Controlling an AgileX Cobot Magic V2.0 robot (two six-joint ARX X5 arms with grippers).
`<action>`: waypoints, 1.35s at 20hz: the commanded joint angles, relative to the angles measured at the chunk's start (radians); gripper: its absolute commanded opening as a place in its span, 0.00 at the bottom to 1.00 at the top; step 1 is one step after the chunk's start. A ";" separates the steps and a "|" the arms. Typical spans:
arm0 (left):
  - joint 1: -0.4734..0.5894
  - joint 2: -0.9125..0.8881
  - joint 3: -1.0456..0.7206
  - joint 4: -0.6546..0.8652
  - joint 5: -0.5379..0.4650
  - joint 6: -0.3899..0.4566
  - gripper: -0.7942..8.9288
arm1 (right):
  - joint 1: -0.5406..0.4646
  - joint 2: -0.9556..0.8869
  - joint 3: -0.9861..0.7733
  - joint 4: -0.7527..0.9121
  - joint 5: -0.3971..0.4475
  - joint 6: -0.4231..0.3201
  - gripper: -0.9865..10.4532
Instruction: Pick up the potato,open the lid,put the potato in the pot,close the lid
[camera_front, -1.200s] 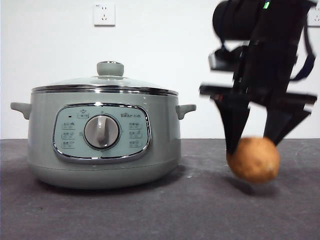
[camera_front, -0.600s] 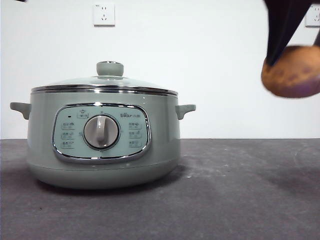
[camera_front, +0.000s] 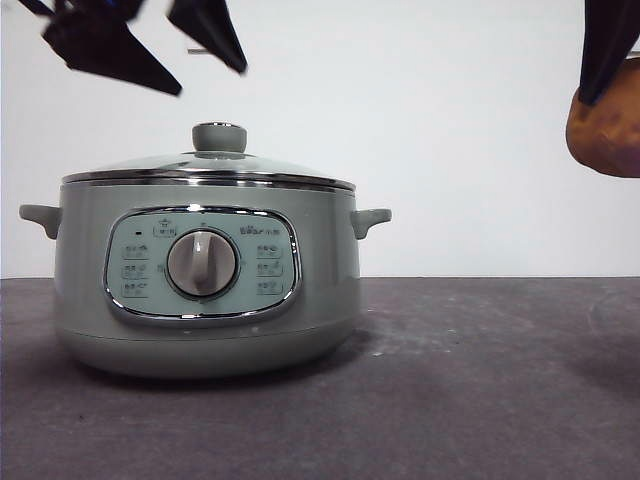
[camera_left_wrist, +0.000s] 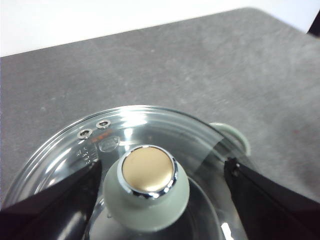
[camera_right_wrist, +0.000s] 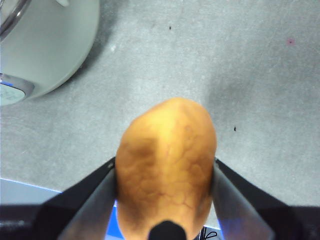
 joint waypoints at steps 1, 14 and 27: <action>-0.011 0.057 0.003 0.036 -0.023 0.027 0.50 | 0.002 -0.003 0.000 0.000 0.003 0.011 0.09; -0.012 0.136 0.003 0.077 -0.053 0.080 0.07 | 0.002 -0.003 0.000 0.001 0.003 0.010 0.09; -0.012 -0.090 0.063 0.032 -0.057 0.085 0.07 | 0.002 0.004 0.001 0.158 -0.045 0.007 0.09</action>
